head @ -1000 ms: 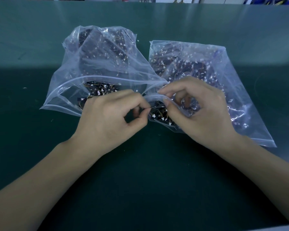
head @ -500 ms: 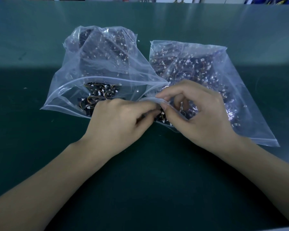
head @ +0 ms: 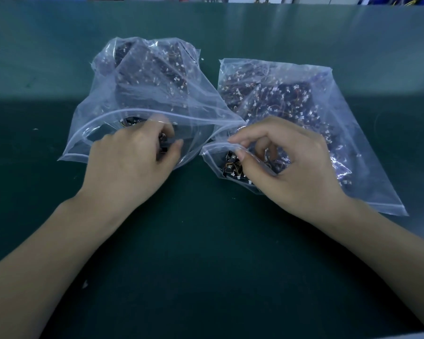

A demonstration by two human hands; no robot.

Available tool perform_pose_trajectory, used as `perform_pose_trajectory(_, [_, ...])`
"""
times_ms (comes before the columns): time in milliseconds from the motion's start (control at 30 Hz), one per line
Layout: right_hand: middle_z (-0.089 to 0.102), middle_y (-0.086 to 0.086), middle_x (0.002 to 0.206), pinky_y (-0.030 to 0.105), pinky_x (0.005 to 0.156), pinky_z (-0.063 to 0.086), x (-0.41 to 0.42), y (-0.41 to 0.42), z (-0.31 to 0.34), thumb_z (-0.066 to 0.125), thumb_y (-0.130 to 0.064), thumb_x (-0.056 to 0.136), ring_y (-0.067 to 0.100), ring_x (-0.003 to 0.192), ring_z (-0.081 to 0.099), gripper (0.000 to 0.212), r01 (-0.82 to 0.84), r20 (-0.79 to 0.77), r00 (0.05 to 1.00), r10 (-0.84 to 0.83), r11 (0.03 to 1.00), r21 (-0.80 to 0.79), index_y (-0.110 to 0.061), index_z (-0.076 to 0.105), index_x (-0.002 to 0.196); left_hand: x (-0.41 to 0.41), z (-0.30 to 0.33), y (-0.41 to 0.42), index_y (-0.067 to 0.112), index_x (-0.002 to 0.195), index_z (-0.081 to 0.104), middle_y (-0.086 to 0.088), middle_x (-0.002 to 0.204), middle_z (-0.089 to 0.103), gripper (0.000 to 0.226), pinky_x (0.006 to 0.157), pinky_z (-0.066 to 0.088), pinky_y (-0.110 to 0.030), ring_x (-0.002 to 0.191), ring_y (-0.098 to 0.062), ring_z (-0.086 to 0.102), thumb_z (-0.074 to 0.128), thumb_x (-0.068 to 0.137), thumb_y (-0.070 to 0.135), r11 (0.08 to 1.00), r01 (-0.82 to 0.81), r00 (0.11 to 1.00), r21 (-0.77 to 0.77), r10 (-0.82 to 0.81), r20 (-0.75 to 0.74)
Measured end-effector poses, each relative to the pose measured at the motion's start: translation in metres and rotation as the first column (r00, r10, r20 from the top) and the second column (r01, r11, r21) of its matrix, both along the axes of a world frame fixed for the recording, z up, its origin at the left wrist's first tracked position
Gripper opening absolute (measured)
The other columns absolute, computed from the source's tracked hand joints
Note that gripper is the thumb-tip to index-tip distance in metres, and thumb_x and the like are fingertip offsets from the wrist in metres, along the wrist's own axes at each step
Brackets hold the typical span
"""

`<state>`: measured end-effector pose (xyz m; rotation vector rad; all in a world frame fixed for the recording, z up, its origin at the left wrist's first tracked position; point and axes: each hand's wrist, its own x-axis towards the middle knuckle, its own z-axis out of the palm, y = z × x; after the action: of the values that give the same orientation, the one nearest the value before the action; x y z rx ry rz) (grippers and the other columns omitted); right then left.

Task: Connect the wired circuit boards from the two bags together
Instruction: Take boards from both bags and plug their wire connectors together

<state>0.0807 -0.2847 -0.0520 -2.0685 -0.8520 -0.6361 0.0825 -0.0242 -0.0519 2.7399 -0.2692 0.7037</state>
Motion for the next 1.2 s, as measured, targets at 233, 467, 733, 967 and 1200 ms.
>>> perform_pose_trajectory(233, [0.066, -0.016, 0.100, 0.009, 0.075, 0.042, -0.001, 0.000, 0.001, 0.075, 0.005, 0.094, 0.013, 0.070, 0.059, 0.019, -0.001, 0.001, 1.000, 0.001, 1.000, -0.016, -0.007, 0.077, 0.108, 0.004, -0.004, 0.011, 0.037, 0.096, 0.068, 0.014, 0.082, 0.057, 0.024, 0.065, 0.048, -0.036, 0.075, -0.020, 0.059, 0.069, 0.091, 0.061, 1.000, -0.002, 0.997, 0.016, 0.003, -0.072])
perform_pose_trajectory(467, [0.068, -0.010, 0.098, 0.010, 0.075, 0.042, 0.000, 0.000, 0.000, 0.075, 0.004, 0.094, 0.013, 0.070, 0.060, 0.018, 0.005, 0.013, 1.000, -0.005, 1.000, -0.022, -0.007, 0.077, 0.108, 0.004, -0.003, 0.012, 0.031, 0.079, 0.063, 0.013, 0.077, 0.060, 0.022, 0.063, 0.039, -0.032, 0.070, -0.019, 0.055, 0.077, 0.092, 0.043, 0.999, -0.006, 1.000, 0.041, 0.007, -0.029])
perform_pose_trajectory(733, [0.070, -0.005, 0.096, 0.010, 0.075, 0.043, 0.001, -0.001, -0.001, 0.075, 0.005, 0.094, 0.011, 0.071, 0.059, 0.020, 0.000, 0.007, 1.000, 0.000, 1.000, -0.018, -0.009, 0.077, 0.109, 0.003, -0.002, 0.012, 0.030, 0.086, 0.067, 0.012, 0.082, 0.066, 0.023, 0.065, 0.046, -0.036, 0.074, -0.023, 0.062, 0.070, 0.097, 0.049, 1.000, -0.004, 1.000, 0.024, 0.005, -0.022])
perform_pose_trajectory(967, [0.069, -0.004, 0.096, 0.009, 0.075, 0.042, 0.001, -0.001, -0.002, 0.075, 0.005, 0.094, 0.010, 0.071, 0.058, 0.019, 0.003, 0.016, 1.000, -0.003, 1.000, -0.026, -0.008, 0.077, 0.108, 0.001, 0.002, 0.015, 0.026, 0.077, 0.065, 0.009, 0.075, 0.064, 0.025, 0.064, 0.044, -0.036, 0.071, -0.023, 0.060, 0.079, 0.091, 0.041, 1.000, 0.015, 0.999, 0.017, -0.015, -0.035])
perform_pose_trajectory(1200, [0.070, -0.006, 0.098, 0.009, 0.077, 0.042, 0.000, 0.000, 0.001, 0.077, 0.004, 0.093, 0.010, 0.073, 0.059, 0.021, 0.017, 0.000, 1.000, -0.017, 0.999, -0.035, -0.009, 0.077, 0.110, 0.001, 0.008, 0.008, 0.021, 0.086, 0.075, 0.015, 0.077, 0.064, 0.030, 0.060, 0.049, -0.031, 0.067, -0.003, 0.052, 0.072, 0.099, 0.047, 0.971, 0.205, 0.964, -0.123, -0.178, 0.198])
